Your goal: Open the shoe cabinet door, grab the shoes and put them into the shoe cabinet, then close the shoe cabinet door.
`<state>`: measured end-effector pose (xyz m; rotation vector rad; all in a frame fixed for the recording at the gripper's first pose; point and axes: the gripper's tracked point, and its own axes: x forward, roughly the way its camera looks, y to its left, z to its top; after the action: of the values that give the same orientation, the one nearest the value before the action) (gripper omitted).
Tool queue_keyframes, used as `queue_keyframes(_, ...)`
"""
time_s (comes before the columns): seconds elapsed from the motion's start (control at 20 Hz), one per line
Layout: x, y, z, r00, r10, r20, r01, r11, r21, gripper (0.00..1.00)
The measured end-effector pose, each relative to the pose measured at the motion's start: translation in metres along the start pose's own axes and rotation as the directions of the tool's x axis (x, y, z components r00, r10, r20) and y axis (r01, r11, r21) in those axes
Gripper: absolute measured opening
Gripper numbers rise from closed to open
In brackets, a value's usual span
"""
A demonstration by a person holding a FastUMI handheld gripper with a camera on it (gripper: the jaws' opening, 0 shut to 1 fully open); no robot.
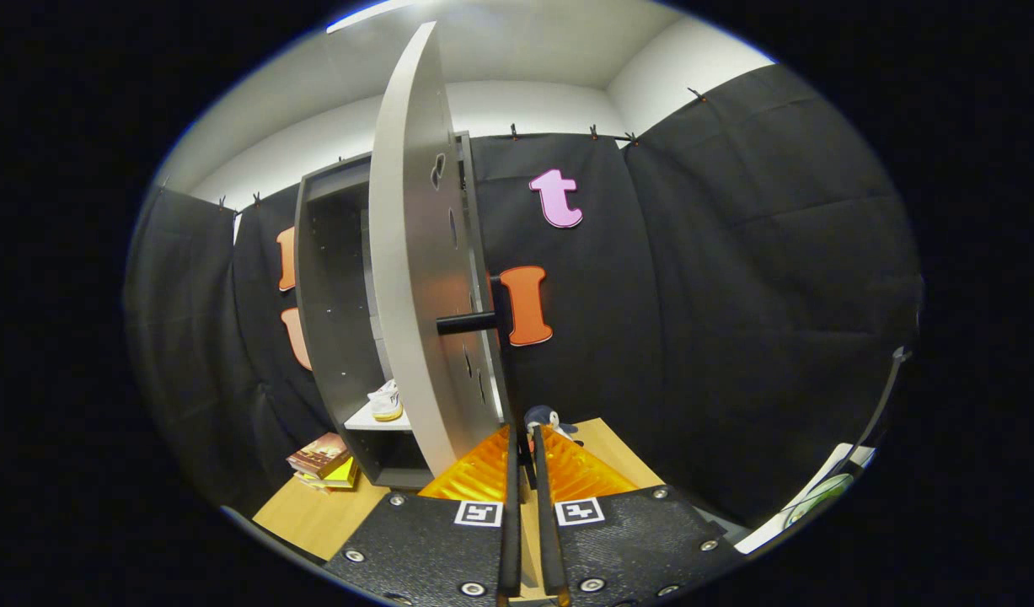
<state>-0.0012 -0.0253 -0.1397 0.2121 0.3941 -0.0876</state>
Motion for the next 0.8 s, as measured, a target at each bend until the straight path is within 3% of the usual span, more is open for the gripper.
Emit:
queue_keyframes(0.15,-0.011,-0.001,-0.009,0.999,-0.022,-0.038,0.023,0.999,0.027,0.10)
queue_keyframes(0.45,-0.028,-0.008,0.001,0.994,-0.109,0.026,0.109,0.994,-0.012,0.09)
queue_keyframes(0.8,-0.038,0.030,0.007,0.995,-0.040,0.086,0.042,0.999,-0.016,0.28)
